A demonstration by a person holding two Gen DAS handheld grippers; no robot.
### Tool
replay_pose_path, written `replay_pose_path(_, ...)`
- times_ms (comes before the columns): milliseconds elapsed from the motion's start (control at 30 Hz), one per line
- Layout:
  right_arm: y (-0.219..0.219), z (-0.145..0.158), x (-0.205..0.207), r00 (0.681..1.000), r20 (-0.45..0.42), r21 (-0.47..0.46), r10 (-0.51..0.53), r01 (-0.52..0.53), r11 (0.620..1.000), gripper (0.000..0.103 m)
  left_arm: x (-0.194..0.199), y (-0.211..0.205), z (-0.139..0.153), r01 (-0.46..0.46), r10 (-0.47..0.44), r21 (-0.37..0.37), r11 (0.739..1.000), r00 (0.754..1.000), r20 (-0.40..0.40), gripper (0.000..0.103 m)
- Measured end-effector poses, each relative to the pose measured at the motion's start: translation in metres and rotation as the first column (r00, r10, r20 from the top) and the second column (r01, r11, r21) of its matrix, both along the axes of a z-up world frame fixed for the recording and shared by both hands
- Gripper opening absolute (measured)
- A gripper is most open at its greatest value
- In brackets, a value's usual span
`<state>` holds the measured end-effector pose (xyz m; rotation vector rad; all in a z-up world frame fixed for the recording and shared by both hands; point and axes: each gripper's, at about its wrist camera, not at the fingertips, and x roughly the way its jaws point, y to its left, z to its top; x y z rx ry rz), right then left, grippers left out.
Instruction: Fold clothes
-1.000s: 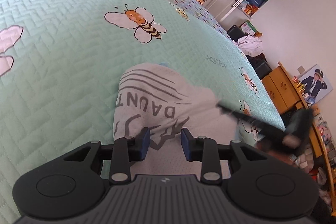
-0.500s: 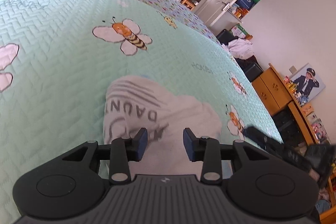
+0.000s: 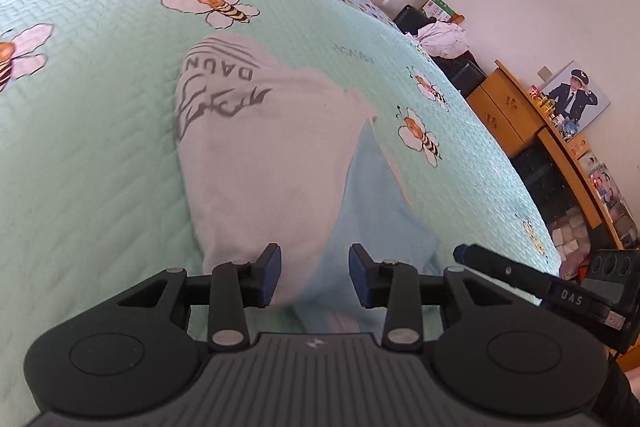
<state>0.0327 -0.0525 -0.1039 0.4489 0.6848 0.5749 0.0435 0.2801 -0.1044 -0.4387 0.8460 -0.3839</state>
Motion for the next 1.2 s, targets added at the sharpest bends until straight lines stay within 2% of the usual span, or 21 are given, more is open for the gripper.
replay_pose_path(67,0.002,-0.004,-0.002,0.999,-0.045,0.031,0.003,-0.002,1.0,0.041,-0.009,0.001,0.001,0.004,-0.004,0.003,1.0,1.0,-0.001,0.04)
replay_pose_path(167,-0.002,-0.02,0.006,0.983,-0.177,0.143,-0.044,0.07,0.987,0.042,-0.022,-0.003,0.004,0.023,-0.023,0.035,0.999,1.0,0.008,0.04)
replay_pose_path(333,-0.01,-0.047,0.026,0.934,-0.341,0.322,-0.11,0.226,0.919,0.042,-0.038,-0.021,0.012,0.087,-0.094,0.136,0.987,0.995,0.045,0.041)
replay_pose_path(367,-0.009,-0.048,0.029,0.929,-0.354,0.334,-0.111,0.236,0.912,0.038,-0.039,-0.025,0.014,0.101,-0.109,0.149,0.984,0.993,0.052,0.042)
replay_pose_path(400,-0.006,-0.048,0.033,0.927,-0.359,0.338,-0.109,0.238,0.911,0.021,-0.039,-0.028,0.015,0.114,-0.125,0.164,0.98,0.991,0.058,0.043)
replay_pose_path(467,-0.001,-0.047,0.039,0.924,-0.368,0.344,-0.104,0.24,0.908,0.002,-0.037,-0.038,0.016,0.138,-0.155,0.203,0.969,0.986,0.069,0.043)
replay_pose_path(600,0.009,-0.026,0.036,0.952,-0.285,0.354,-0.116,0.217,0.91,0.0,-0.03,-0.067,0.016,0.201,-0.24,0.302,0.932,0.966,0.095,0.043)
replay_pose_path(700,0.007,-0.013,0.028,0.958,-0.255,0.371,-0.132,0.223,0.901,0.0,-0.027,-0.085,0.012,0.221,-0.275,0.359,0.907,0.956,0.106,0.043)
replay_pose_path(833,-0.003,0.0,0.011,0.965,-0.218,0.396,-0.146,0.224,0.89,0.0,-0.029,-0.09,0.006,0.227,-0.276,0.347,0.91,0.956,0.097,0.043)
replay_pose_path(900,-0.004,0.001,0.005,0.964,-0.21,0.367,-0.163,0.232,0.901,0.0,-0.031,-0.09,0.002,0.226,-0.271,0.348,0.91,0.959,0.086,0.043)
replay_pose_path(967,-0.007,-0.013,0.005,0.954,-0.235,0.296,-0.188,0.255,0.92,0.0,-0.033,-0.092,-0.001,0.214,-0.257,0.361,0.908,0.964,0.074,0.043)
replay_pose_path(1033,-0.009,-0.034,0.007,0.929,-0.301,0.247,-0.216,0.294,0.923,0.0,-0.036,-0.09,0.0,0.208,-0.249,0.352,0.913,0.966,0.075,0.043)
replay_pose_path(1133,-0.01,-0.048,0.001,0.916,-0.334,0.245,-0.222,0.311,0.918,0.001,-0.037,-0.081,0.002,0.192,-0.225,0.309,0.931,0.972,0.073,0.043)
replay_pose_path(1200,-0.009,-0.048,-0.002,0.921,-0.329,0.266,-0.208,0.302,0.915,0.004,-0.032,-0.069,-0.001,0.167,-0.181,0.225,0.96,0.982,0.045,0.043)
